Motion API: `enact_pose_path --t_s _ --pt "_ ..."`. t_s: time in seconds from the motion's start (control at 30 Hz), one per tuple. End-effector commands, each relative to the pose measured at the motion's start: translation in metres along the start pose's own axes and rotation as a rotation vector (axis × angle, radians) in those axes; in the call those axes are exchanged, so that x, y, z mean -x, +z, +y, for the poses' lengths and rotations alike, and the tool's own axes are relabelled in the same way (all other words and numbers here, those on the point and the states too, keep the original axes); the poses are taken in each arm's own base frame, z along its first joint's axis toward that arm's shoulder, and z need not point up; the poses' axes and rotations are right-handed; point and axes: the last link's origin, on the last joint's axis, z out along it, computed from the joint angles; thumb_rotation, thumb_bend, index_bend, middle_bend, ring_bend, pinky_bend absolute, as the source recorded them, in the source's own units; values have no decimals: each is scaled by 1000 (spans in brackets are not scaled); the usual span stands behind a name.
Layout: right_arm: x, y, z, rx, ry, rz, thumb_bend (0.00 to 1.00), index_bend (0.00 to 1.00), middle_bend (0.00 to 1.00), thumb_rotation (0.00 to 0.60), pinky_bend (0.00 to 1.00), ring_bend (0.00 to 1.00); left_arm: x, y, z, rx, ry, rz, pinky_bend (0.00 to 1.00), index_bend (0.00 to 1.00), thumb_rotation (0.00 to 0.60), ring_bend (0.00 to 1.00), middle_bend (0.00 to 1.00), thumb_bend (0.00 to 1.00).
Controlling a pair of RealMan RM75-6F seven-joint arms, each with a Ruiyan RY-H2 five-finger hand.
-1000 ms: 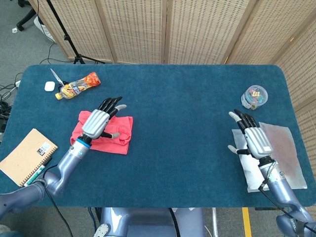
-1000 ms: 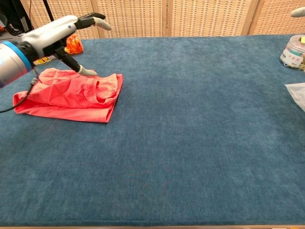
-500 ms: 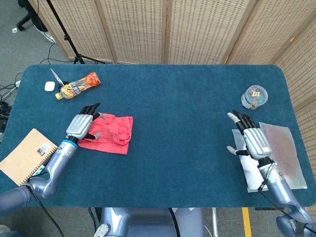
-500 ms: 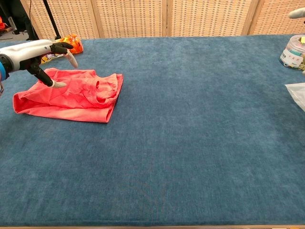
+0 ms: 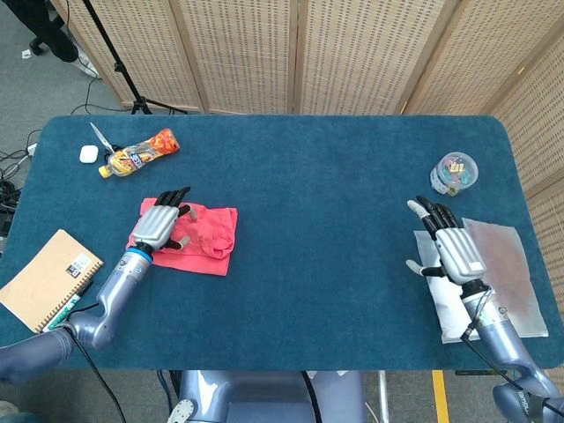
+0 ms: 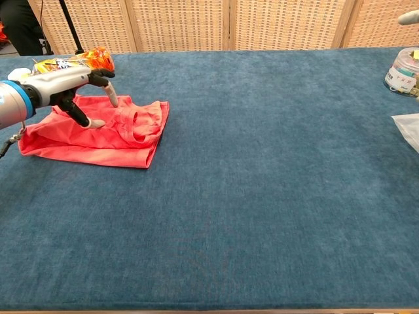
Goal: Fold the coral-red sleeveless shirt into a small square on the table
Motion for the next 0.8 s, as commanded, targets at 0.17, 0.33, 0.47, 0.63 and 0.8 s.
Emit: enact_pose_path --t_s 0.17,0.33,0.47,0.63,0.8 --pt "0 0 0 0 0 -1 234 0 0 600 0 0 4 0 5 18 45 9 0 528 600 0 0 416" --pt "-1 0 1 0 -1 0 234 0 0 600 0 0 4 -1 2 17 44 26 0 572 600 0 0 490" --pt "-1 0 0 -1 -2 0 234 0 0 600 0 0 2 -3 1 20 40 36 0 593 600 0 0 492" --pt "0 0 0 0 -2 0 234 0 0 600 0 0 2 -12 3 55 44 36 0 603 600 0 0 495" --pt "0 0 0 0 -3 0 234 0 0 600 0 0 5 -28 12 109 44 13 0 603 600 0 0 492"
